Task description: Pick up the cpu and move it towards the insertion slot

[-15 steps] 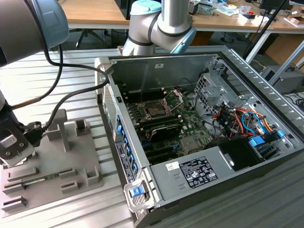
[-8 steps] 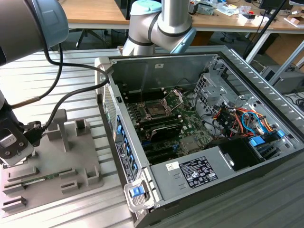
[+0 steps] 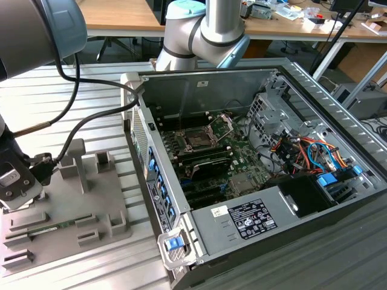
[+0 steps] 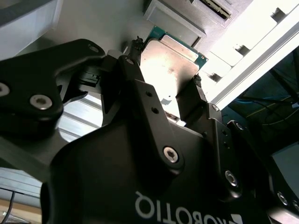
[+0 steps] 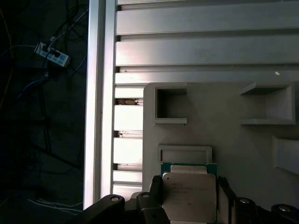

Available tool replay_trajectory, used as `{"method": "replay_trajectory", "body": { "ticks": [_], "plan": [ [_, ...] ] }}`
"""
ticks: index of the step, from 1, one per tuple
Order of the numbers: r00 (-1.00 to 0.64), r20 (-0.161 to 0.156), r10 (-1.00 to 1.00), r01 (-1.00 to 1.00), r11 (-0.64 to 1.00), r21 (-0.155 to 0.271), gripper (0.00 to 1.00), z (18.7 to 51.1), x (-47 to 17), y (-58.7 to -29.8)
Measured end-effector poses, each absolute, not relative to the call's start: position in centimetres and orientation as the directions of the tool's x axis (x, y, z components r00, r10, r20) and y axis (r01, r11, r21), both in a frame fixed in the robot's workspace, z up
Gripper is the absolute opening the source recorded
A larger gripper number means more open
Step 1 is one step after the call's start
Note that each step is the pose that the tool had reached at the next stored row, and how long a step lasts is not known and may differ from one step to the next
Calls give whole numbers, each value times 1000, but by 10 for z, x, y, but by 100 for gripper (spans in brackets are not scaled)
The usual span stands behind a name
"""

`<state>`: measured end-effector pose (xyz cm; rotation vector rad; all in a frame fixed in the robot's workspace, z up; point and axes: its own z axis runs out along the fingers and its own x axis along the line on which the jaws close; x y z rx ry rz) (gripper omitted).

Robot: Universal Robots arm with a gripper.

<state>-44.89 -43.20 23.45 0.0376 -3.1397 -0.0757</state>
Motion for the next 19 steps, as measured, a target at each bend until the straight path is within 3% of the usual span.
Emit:
{"method": "replay_trajectory", "body": {
  "ticks": [19],
  "plan": [
    [-1000,0,-24,-24,999,48,55,238,-449,-432]
  ]
}}
